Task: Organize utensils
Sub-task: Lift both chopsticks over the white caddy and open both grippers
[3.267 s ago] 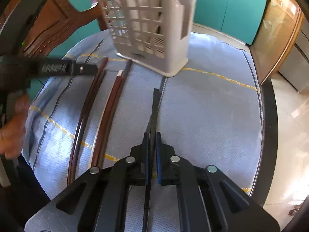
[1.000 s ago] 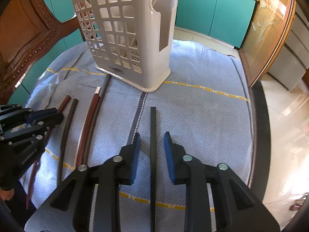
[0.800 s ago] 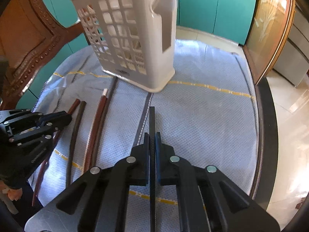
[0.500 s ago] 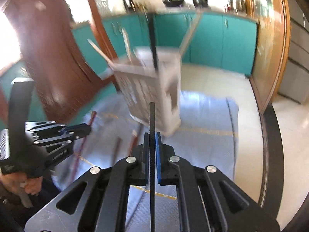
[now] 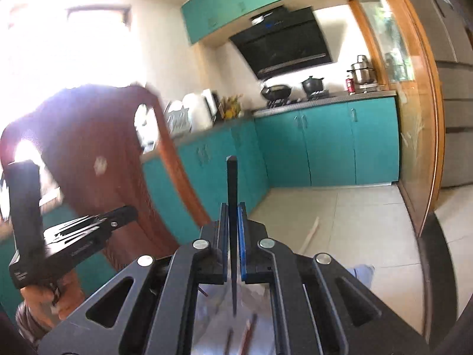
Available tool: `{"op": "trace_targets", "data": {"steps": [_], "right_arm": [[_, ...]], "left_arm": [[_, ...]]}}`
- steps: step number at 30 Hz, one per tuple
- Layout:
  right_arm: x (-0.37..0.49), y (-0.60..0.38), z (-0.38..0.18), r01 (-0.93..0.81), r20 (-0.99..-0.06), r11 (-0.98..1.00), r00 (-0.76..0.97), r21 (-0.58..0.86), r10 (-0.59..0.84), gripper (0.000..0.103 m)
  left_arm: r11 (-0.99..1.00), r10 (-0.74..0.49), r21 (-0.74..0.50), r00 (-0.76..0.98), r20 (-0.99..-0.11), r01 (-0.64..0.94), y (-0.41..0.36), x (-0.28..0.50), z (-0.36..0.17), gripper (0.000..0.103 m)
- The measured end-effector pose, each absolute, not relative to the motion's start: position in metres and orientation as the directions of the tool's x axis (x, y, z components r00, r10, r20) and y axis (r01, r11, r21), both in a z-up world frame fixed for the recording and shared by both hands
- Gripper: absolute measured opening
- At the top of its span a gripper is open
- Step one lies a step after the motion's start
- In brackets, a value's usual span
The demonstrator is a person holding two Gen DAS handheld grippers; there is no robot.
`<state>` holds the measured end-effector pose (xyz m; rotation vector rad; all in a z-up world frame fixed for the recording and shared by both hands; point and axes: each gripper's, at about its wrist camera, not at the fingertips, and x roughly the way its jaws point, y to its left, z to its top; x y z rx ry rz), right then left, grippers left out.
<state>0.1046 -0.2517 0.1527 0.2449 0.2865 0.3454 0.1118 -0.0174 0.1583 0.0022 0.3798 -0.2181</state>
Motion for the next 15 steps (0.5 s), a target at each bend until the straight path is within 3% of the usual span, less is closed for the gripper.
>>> {"op": "trace_targets", "data": {"steps": [6,10,15], "right_arm": [[0.135,-0.276,0.150,-0.181,-0.173,0.914,0.951,0.364,0.257,0.007],[0.148,-0.283,0.131,-0.152,-0.172,0.912,0.958,0.380,0.231,0.007],[0.158,-0.274,0.110,-0.130,-0.243,0.940,0.947,0.315,0.212,0.007]], "left_arm": [[0.985,-0.171,-0.063,0.935,-0.311,0.159,-0.028,0.157,0.192,0.007],[0.987,-0.163,-0.068,0.923,-0.349,0.148,-0.042,0.182,0.162,0.007],[0.989,-0.149,-0.050,0.885,-0.440,0.141,-0.056,0.208,0.105,0.007]]}}
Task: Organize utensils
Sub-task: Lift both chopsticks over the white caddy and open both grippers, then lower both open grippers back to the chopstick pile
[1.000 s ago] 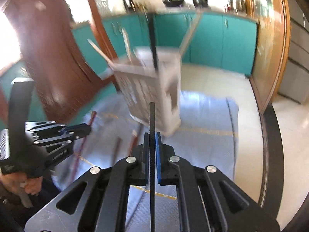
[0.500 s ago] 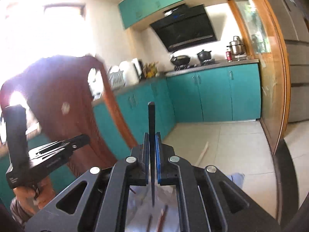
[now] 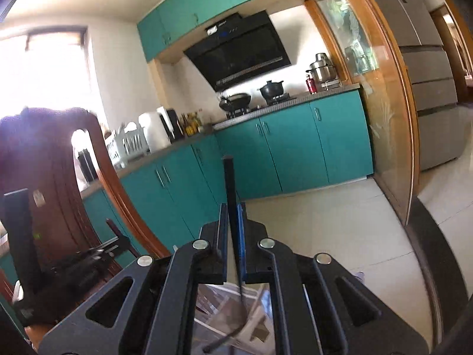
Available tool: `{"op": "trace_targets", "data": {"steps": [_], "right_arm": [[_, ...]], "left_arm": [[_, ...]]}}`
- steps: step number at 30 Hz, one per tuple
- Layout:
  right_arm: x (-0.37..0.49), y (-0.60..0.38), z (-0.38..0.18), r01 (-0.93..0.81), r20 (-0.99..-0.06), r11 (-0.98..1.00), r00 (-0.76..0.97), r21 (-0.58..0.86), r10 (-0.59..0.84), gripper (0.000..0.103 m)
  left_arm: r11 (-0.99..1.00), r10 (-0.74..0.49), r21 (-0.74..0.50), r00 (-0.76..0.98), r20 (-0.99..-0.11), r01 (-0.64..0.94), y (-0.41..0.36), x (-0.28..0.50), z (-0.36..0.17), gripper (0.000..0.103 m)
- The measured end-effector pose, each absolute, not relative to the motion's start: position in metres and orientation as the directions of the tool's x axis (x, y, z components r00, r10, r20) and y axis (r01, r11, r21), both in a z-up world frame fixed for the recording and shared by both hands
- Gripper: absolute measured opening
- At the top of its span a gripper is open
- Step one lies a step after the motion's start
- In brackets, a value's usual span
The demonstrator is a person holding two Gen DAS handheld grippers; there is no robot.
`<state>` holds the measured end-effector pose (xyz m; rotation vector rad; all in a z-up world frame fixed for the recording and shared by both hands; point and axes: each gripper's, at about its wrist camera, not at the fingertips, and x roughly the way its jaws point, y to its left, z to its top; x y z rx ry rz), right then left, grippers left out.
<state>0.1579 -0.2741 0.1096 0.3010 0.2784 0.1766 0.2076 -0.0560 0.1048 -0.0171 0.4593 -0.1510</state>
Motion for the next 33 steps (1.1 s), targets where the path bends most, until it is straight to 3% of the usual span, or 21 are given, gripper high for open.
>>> {"op": "trace_targets", "data": {"steps": [10,15,19,21,26,30,33], "right_arm": [[0.145,-0.265,0.069,-0.189,-0.318,0.954,0.912,0.235,0.259,0.008],[0.124,-0.264,0.067,-0.204,-0.320,0.957,0.910,0.206,0.262,0.014],[0.094,-0.267,0.058,-0.223,-0.297,0.958,0.916,0.182,0.270,0.031],[0.084,-0.270,0.047,-0.228,-0.317,0.954,0.906,0.195,0.281,0.031],[0.081,-0.269,0.002,-0.179,-0.462,0.961,0.849,0.209,0.258,0.031],[0.093,-0.243,-0.048,-0.147,-0.676,0.980,0.709,0.137,0.201,0.031],[0.099,-0.218,-0.083,-0.173,-0.776,0.982,0.607,0.082,0.172,0.031]], "left_arm": [[0.983,-0.181,-0.108,0.848,-0.499,0.146,-0.037,0.198,0.049,0.007],[0.981,-0.192,-0.108,0.861,-0.471,0.159,-0.029,0.184,0.048,0.008],[0.980,-0.196,-0.059,0.888,-0.416,0.189,-0.024,0.157,0.048,0.008],[0.981,-0.191,-0.044,0.894,-0.406,0.189,-0.018,0.145,0.043,0.011],[0.990,-0.119,0.013,0.889,-0.442,0.139,-0.008,0.125,0.019,0.016],[0.995,-0.072,0.025,0.867,-0.493,0.097,-0.001,0.121,0.004,0.017],[0.997,-0.041,0.029,0.856,-0.515,0.065,0.006,0.119,-0.003,0.017]]}}
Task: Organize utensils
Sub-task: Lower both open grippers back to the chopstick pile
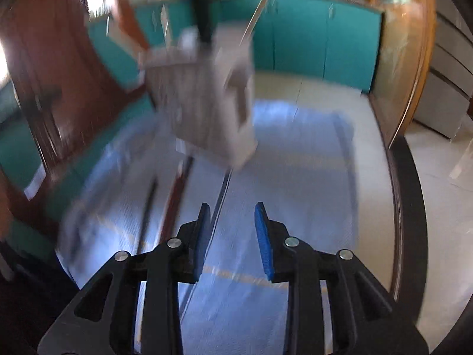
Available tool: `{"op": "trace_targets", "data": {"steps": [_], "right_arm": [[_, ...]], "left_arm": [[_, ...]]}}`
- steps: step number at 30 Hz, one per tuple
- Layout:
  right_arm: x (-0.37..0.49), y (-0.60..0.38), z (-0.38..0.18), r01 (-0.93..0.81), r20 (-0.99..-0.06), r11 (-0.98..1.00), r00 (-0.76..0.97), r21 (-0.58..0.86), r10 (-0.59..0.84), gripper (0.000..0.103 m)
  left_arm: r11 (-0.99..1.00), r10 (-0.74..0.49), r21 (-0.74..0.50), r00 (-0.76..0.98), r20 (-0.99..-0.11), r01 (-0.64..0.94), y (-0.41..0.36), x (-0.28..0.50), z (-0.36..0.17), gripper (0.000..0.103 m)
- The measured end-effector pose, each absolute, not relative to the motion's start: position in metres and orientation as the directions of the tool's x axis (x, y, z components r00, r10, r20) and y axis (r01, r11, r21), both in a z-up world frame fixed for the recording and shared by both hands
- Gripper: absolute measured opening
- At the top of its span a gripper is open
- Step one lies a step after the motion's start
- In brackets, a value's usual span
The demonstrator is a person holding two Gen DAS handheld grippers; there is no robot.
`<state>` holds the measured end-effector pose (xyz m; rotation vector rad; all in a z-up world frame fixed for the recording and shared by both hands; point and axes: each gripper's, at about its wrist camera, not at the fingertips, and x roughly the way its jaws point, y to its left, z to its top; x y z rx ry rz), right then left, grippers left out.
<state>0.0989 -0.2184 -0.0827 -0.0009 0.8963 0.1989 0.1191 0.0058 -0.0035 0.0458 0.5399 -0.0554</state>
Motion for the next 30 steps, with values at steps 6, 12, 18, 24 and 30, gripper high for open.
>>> {"op": "trace_targets", "data": {"steps": [6,12,18,24,30], "right_arm": [[0.111,-0.165,-0.128,-0.268,-0.861,0.963,0.494,-0.013,0.125,0.031],[0.117,-0.148,-0.132,-0.256,-0.860,0.967,0.497,-0.017,0.116,0.033],[0.116,-0.152,-0.129,-0.248,-0.871,0.969,0.474,0.012,0.132,0.001],[0.111,-0.168,-0.118,-0.236,-0.833,0.968,0.514,0.089,0.202,0.005],[0.149,-0.154,-0.113,-0.193,-0.805,0.970,0.547,0.148,0.231,0.021]], "left_arm": [[0.999,-0.024,0.019,0.824,-0.567,0.042,0.012,0.122,-0.015,0.023],[0.996,0.023,0.082,0.808,-0.588,0.031,0.011,0.119,-0.027,0.024],[0.996,0.015,0.074,0.794,-0.608,0.038,0.018,0.115,-0.032,0.025],[0.996,0.010,0.075,0.776,-0.631,0.048,0.014,0.117,-0.036,0.027],[0.998,-0.006,0.048,0.769,-0.639,0.047,0.007,0.120,-0.036,0.031]]}}
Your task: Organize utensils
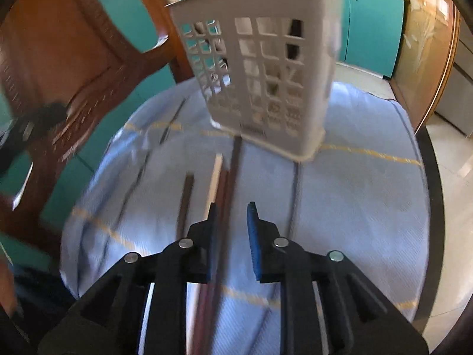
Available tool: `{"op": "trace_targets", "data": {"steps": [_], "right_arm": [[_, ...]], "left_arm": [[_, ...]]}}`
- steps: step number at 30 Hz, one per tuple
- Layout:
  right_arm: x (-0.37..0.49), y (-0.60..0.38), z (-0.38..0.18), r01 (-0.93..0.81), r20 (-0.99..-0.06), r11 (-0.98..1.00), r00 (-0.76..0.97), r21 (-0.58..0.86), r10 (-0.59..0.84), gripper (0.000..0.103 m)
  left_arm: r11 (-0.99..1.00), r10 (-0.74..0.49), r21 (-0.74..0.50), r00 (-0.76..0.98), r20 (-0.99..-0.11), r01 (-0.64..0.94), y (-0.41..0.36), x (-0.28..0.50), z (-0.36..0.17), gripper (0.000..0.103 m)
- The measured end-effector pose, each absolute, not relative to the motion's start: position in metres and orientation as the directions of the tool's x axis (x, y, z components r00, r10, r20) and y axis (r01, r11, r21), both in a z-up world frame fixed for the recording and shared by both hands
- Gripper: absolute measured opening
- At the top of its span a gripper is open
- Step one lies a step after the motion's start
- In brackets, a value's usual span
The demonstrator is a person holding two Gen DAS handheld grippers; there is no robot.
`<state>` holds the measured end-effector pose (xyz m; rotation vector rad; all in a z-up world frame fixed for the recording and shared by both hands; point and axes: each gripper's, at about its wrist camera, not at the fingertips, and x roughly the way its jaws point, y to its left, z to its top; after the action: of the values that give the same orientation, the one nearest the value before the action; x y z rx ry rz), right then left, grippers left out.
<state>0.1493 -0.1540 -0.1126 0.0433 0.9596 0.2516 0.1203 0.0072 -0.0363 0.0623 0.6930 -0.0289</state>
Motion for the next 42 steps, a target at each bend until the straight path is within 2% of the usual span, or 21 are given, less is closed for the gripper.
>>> {"op": "trace_targets", "data": {"steps": [9,12,22,31,37,42], "right_arm": [[0.217,-0.132,-0.129,-0.141,-0.830,0.986,0.538,0.086,0.150,0.021],[0.221,-0.136,-0.130,-0.129,-0.856,0.988,0.498,0.085,0.139,0.008],[0.176,-0.174,-0.123,-0.114,-0.900,0.993,0.433,0.001,0.050,0.007],[0.146,-0.218,-0.120,-0.115,-0.904,0.993,0.424,-0.007,0.042,0.007],[0.138,-0.229,-0.131,-0.111,-0.902,0.994,0.431,-0.014,0.035,0.009],[0.141,-0.231,-0.126,-0.111,-0.897,0.994,0.438,0.010,0.058,0.021]], "left_arm": [[0.995,0.010,0.079,0.744,-0.668,0.058,0.003,0.123,-0.052,0.031],[0.994,0.021,0.096,0.740,-0.673,0.059,0.003,0.123,-0.057,0.032],[0.991,0.006,0.100,0.703,-0.712,0.093,-0.004,0.132,-0.067,0.033],[0.985,-0.019,0.095,0.643,-0.766,0.142,-0.018,0.133,-0.085,0.035],[0.977,0.009,0.140,0.627,-0.779,0.161,-0.031,0.133,-0.098,0.039],[0.974,0.020,0.152,0.610,-0.792,0.165,-0.035,0.135,-0.107,0.040]]}}
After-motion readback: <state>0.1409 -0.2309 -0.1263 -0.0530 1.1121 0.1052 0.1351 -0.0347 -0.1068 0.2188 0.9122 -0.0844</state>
